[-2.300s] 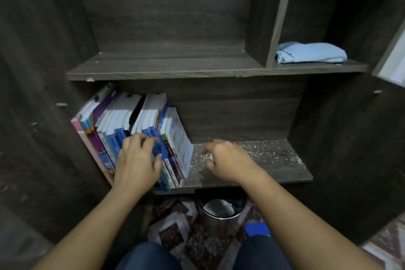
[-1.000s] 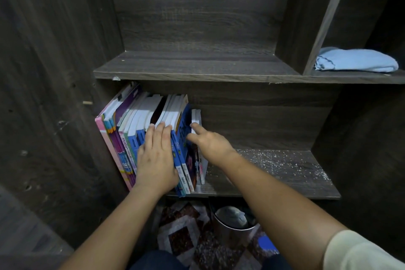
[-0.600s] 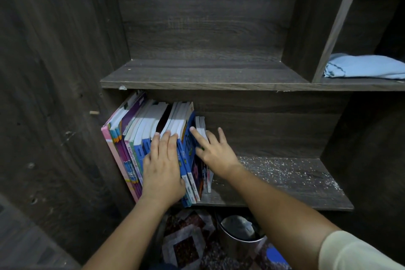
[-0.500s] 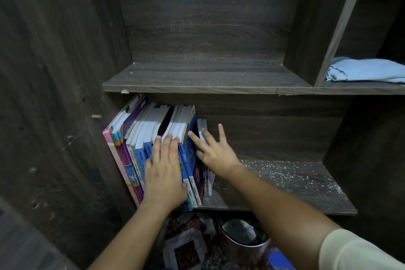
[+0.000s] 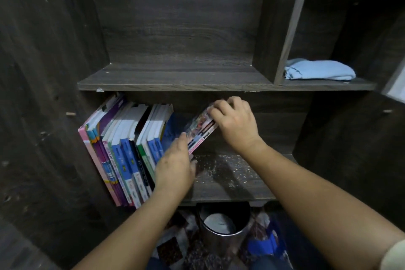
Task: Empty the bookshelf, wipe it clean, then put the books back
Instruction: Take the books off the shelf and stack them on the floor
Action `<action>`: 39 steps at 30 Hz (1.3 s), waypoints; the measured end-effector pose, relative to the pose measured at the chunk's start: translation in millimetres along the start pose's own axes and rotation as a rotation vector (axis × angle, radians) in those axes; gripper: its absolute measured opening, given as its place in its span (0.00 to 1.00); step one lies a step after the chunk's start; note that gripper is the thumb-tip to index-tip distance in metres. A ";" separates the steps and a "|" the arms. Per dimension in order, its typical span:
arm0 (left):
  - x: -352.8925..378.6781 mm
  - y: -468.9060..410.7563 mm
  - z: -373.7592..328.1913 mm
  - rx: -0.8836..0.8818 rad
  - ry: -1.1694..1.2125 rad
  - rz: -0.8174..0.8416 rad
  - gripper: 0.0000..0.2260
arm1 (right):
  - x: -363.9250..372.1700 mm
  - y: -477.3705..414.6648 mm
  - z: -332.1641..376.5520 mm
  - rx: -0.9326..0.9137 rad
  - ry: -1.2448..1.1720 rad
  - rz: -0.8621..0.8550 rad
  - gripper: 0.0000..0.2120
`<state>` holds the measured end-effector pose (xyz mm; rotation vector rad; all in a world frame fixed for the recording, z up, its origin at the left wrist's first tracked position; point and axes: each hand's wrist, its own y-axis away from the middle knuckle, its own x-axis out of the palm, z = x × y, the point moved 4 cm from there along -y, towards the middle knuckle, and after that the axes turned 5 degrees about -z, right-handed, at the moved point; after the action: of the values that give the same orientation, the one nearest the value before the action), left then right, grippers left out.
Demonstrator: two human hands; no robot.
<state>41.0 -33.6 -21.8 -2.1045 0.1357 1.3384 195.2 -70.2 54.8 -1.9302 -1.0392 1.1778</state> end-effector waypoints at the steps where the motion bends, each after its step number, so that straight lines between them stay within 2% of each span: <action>1: -1.1 -5.8 0.2 -0.025 0.009 0.003 0.24 | -10.2 7.3 -5.6 0.018 0.038 0.005 0.08; 2: -1.0 -10.2 -2.3 -0.013 0.002 0.009 0.18 | -19.1 17.4 -12.2 0.040 0.080 0.034 0.07; 4: 2.4 -17.1 -8.6 0.071 -0.006 0.032 0.12 | -31.2 36.8 -23.0 0.098 0.124 0.183 0.07; 8: 18.5 -10.0 -49.6 0.308 -0.121 0.142 0.14 | -57.2 84.0 -34.7 0.193 0.063 0.653 0.17; 11: 31.8 6.6 -87.9 0.444 -0.116 0.232 0.16 | -73.5 117.9 -37.6 0.325 -0.209 0.983 0.22; 17: 60.6 50.0 -169.9 0.655 -0.141 0.439 0.09 | -112.6 194.3 -63.6 0.563 -0.286 1.244 0.15; 19: 68.9 65.1 -195.0 0.697 -0.135 0.516 0.07 | -130.3 220.9 -73.4 0.654 -0.339 1.317 0.15; 25: 95.9 123.1 -266.3 0.831 -0.127 0.750 0.01 | -179.2 299.7 -91.9 0.766 -0.395 1.495 0.17; 26: 102.5 132.3 -274.3 0.839 -0.115 0.788 0.03 | -186.1 312.3 -94.1 0.781 -0.390 1.517 0.16; 28: 117.2 153.7 -292.5 0.861 -0.077 0.863 0.07 | -203.2 339.4 -99.0 0.808 -0.397 1.544 0.13; 31: 138.5 187.8 -318.1 0.873 -0.023 0.968 0.06 | -228.4 380.3 -105.1 0.860 -0.394 1.530 0.04; 34: 162.9 220.6 -344.8 0.894 0.006 1.035 0.07 | -244.3 429.5 -109.6 0.950 -0.416 1.507 0.12; 39: 203.2 257.0 -370.9 0.886 0.100 1.078 0.07 | -251.4 502.6 -112.4 1.056 -0.367 1.508 0.19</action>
<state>323.7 -396.2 -205.2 -1.2671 1.7343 1.2868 373.6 -543.7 -214.3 -1.3472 1.1231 2.1822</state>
